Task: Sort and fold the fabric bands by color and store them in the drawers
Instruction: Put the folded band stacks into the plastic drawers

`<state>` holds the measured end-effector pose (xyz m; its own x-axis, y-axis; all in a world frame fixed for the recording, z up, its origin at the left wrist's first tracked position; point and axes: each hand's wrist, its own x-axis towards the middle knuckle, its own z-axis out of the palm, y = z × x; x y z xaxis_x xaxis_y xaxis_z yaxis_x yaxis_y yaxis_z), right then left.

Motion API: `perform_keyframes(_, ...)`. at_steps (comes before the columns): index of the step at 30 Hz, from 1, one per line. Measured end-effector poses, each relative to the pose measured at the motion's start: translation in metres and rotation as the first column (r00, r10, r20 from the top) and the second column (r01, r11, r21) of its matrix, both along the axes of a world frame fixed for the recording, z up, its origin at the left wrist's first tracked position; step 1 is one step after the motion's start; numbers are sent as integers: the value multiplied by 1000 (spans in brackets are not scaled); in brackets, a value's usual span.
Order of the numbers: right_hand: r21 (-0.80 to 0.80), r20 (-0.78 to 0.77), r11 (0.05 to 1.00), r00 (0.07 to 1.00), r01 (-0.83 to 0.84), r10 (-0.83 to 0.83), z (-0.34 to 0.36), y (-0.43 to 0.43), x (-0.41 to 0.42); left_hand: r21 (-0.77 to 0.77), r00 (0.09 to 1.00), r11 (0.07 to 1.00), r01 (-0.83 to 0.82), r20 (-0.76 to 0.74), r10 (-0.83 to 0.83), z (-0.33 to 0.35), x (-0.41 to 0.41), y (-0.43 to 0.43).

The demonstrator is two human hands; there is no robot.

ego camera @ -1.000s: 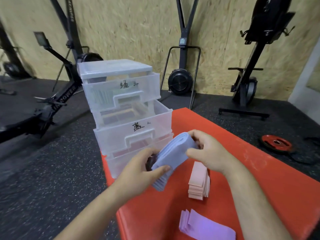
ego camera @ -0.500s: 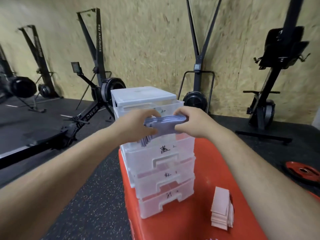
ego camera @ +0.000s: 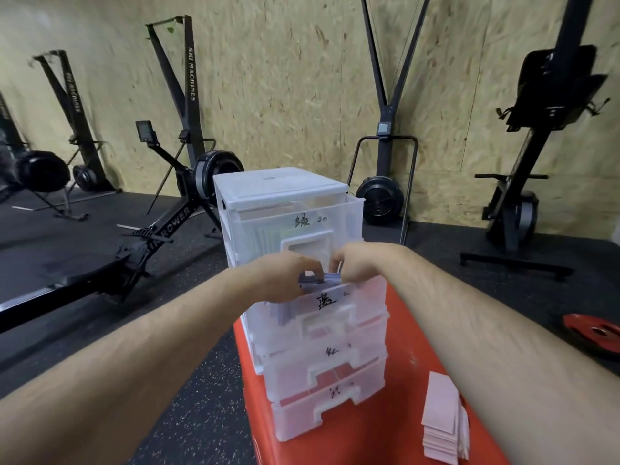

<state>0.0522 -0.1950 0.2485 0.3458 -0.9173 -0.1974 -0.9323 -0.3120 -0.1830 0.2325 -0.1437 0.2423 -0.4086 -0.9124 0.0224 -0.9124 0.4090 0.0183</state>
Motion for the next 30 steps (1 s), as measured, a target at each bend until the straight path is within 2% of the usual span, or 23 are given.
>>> perform_keyframes(4,116,17,993,1000,0,-2,7,7,8,129,1000,992,-7,-27,10,6,1,4)
perform_keyframes(6,86,22,996,1000,-15,13,12,15,7,155,998,987,-30,-42,37,9,3,8)
perform_keyframes(8,25,125,1000,992,2,-5,11,24,0,147,994,989,-31,-102,47,9,8,14)
perform_keyframes(10,-89,293,996,956,28,-1,3,37,-8,14,975,1000,-5,-222,8,5,13,25)
perform_keyframes(12,-300,436,950,898,87,55,-18,56,-14,-301,950,953,26,-289,-117,-6,15,44)
perform_keyframes(14,-544,498,821,854,174,150,-48,81,-14,-543,938,837,75,-247,-244,-23,11,70)
perform_keyframes(15,-617,507,759,843,208,181,-63,93,-13,-583,936,807,93,-225,-271,-34,8,83)
perform_keyframes(17,-669,462,713,869,209,178,-89,107,-8,-581,948,808,93,-198,-251,-60,5,94)
perform_keyframes(20,-638,337,758,934,134,119,-109,110,4,-553,975,833,22,-173,-141,-88,9,94)
perform_keyframes(24,-619,327,771,942,149,80,-106,102,17,-538,982,842,-37,-174,-68,-96,12,85)
perform_keyframes(30,-502,255,859,966,97,40,-101,81,29,-394,979,909,-135,-193,62,-96,16,61)
